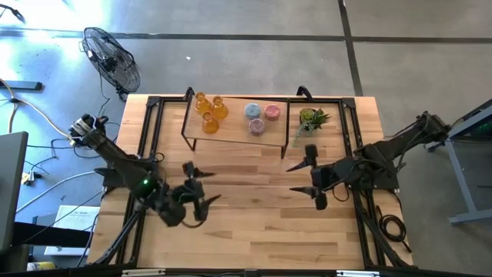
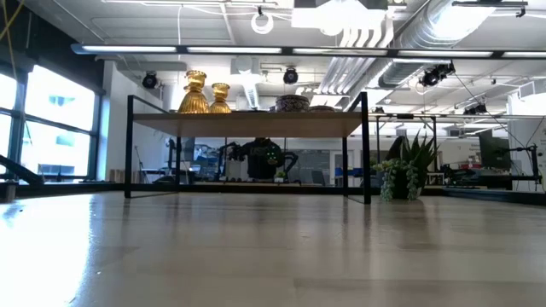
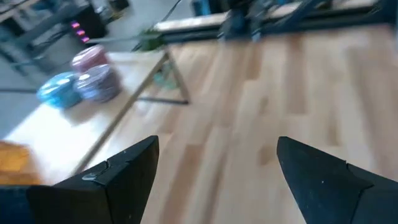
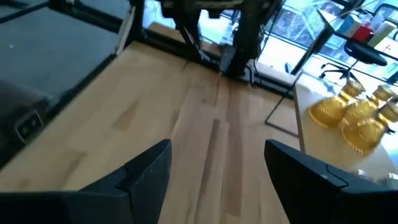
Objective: Pick & Place candle stick holders
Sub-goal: Return to Home Position
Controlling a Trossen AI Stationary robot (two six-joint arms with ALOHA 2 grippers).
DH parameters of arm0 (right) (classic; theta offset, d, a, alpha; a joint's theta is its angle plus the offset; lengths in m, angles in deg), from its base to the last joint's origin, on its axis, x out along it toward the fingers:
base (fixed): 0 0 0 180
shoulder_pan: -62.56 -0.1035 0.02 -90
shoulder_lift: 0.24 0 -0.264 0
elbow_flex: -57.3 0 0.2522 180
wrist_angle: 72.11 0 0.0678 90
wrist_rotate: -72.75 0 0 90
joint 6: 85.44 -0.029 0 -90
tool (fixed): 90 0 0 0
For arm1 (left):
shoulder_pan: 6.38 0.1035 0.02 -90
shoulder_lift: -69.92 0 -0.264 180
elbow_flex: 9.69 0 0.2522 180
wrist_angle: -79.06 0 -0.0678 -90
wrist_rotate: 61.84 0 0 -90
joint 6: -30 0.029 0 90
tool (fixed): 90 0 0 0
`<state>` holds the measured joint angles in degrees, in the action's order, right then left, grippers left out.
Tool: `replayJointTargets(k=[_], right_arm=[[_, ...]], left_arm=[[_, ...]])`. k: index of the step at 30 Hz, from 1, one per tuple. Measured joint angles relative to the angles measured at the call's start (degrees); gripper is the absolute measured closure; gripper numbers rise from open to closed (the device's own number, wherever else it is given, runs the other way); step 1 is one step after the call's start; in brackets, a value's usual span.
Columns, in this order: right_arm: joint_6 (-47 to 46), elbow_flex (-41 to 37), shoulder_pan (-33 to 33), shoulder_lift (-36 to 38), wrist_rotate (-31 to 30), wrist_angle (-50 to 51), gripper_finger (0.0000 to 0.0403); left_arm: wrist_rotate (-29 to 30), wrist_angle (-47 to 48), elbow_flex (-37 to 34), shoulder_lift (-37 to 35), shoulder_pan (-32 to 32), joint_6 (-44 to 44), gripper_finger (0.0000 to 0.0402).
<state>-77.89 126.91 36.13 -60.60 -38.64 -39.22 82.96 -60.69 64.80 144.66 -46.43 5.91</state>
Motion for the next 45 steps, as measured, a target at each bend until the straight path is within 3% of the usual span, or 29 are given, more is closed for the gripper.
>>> replayJointTargets(k=[6,9,12,18,21,25,29,34,41,43,45], right_arm=[[2.82,-8.99,0.7,6.34,-6.45,-4.86,0.0151],[5.12,-12.91,0.52,9.42,-8.91,-10.06,0.0151],[5.98,-16.61,0.74,12.88,-3.53,-14.36,0.0151],[2.72,-22.35,2.18,20.31,11.64,-16.77,0.0153],[0.88,-24.88,2.59,23.85,14.08,-17.0,0.016],[-0.08,-28.58,2.98,27.69,18.13,-17.48,0.0184],[0.0,-32.48,3.14,30.42,18.87,-20.39,0.0226],[0.22,-35.94,3.91,32.67,20.41,-20.93,0.029],[-0.12,-40.9,5.86,36.06,23.5,-25.93,0.0373],[-1.73,-42.44,6.45,37.93,18.76,-28.92,0.0377],[-3.3,-43.76,6.89,39.69,14.01,-29.98,0.0376]], left_arm=[[-0.7,5.52,0.0,0.0,4.85,-1.18,0.0082],[-6.41,7.17,0.0,0.0,7.12,1.43,0.0082],[-13.04,7.7,-0.29,0.0,9.57,4.58,0.0082],[-16.46,5.45,-3.05,-2.3,16.03,7.82,0.0082],[-22.81,-1.88,-7.67,-5.67,19.89,10.55,0.0082],[-30.42,-20.19,-18.06,-11.68,23.51,14.92,0.0092],[-38.75,-40.53,-31.11,-16.31,26.26,17.78,0.0136],[-44.54,-59.36,-43.4,-19.27,29.25,18.27,0.0226],[-42.73,-64.59,-50.24,-22.05,29.95,19.32,0.0364],[-43.02,-64.58,-50.66,-22.7,29.94,18.65,0.0391],[-44.09,-64.5,-50.95,-23.21,29.93,17.8,0.039]])
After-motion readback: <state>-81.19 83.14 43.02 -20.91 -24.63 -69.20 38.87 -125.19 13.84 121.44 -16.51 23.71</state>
